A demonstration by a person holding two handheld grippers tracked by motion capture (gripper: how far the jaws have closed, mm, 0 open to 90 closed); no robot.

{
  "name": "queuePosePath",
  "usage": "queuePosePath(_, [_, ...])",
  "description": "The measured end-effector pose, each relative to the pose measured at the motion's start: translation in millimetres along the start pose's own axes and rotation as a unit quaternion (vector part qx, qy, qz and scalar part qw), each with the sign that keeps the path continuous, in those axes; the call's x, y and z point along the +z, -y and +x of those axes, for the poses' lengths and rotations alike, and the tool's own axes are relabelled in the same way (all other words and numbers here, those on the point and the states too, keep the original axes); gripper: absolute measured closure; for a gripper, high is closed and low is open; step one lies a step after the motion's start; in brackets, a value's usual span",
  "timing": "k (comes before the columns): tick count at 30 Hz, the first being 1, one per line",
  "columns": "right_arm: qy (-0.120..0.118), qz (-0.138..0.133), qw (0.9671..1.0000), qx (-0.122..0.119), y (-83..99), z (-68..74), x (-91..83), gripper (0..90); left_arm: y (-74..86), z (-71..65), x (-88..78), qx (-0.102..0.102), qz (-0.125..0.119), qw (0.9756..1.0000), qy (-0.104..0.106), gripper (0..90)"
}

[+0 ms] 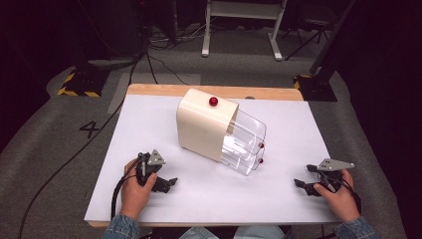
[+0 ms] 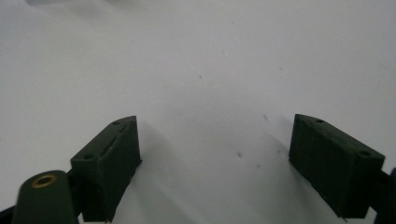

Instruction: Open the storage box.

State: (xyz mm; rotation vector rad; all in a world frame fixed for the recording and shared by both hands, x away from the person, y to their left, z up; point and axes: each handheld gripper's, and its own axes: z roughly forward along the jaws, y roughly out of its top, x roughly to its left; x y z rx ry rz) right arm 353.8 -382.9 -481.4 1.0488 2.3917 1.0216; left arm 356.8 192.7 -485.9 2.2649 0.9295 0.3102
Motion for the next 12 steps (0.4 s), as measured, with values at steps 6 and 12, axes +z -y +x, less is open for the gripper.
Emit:
queuePosePath(6, [0.01, 0.001, 0.9999, 0.0, -0.1, 0.5, 0.3, 11.5, -0.1, 0.1, 0.0, 0.0, 0.001, 1.0, 0.0, 0.0])
queuePosePath(12, [0.011, 0.006, 0.9999, 0.006, -0.5, -0.9, 1.2, 10.6, -0.2, 0.1, 0.0, 0.0, 0.001, 1.0, 0.0, 0.0])
